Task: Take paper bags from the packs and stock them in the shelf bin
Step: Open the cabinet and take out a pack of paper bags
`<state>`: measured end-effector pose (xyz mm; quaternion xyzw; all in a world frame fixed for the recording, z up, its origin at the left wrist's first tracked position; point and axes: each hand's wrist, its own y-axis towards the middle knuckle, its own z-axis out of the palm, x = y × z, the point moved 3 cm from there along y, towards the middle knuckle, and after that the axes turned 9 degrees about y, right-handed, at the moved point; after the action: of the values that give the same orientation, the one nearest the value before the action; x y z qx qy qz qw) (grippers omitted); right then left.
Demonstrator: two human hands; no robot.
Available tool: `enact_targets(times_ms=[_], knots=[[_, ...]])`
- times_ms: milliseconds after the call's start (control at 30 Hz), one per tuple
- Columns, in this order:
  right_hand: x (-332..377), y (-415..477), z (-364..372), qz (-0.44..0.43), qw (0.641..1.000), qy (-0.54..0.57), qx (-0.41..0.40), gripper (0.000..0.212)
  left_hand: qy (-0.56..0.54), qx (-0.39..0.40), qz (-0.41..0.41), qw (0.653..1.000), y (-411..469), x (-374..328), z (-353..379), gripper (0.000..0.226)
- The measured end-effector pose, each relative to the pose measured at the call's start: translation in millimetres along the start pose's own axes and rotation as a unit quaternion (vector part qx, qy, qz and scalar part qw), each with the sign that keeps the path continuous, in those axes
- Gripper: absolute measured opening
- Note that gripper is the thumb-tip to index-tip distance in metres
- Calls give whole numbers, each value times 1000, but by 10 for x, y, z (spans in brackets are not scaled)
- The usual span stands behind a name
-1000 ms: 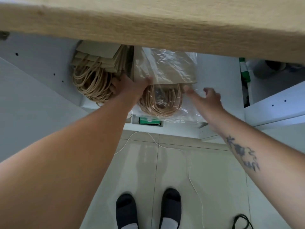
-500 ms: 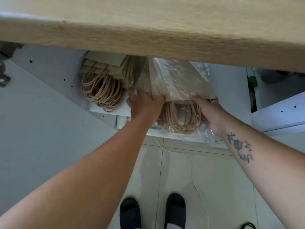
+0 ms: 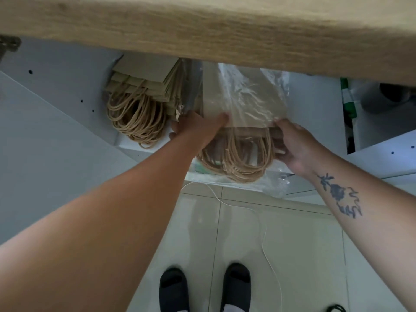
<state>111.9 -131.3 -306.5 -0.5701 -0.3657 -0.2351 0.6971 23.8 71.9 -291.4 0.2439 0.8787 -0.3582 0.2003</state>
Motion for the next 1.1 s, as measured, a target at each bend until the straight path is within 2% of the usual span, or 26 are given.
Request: enact_targets(times_ms=[100,167,300,400,533,633,767,900,1000,1067,1100], knots=[[24,-36,-48,17,1000,-22,8,16,120,17,-10,993,-74,-21,-39,93],[26,-70,-98,34,999,-34,13,14,141,39,-17,989,-108,-12,-54,90],[8,-144,-125,61,997,-40,2,28,9,60,-76,995,-121,16,-9,109],[-72,-172,-79,61,997,-52,-5,44,-27,57,-83,995,-166,1,40,121],[-197,-246,-53,73,997,-25,-9,37,-39,58,-83,994,-170,59,49,132],[-278,-321,-65,79,997,-19,-19,34,7,77,-77,994,-223,144,32,122],[-387,-442,-90,90,996,-21,-20,34,49,60,-72,994,-346,265,5,115],[-566,-626,-132,126,992,-28,-12,52,-43,85,-87,992,-460,358,28,117],[-653,-784,-168,120,993,3,-12,37,-96,99,-85,987,-623,456,58,101],[-697,-924,-207,126,992,6,-24,41,-111,116,-72,984,-760,535,80,88],[-717,-995,-228,125,992,5,-23,50,-122,124,-67,982,-836,566,89,83]])
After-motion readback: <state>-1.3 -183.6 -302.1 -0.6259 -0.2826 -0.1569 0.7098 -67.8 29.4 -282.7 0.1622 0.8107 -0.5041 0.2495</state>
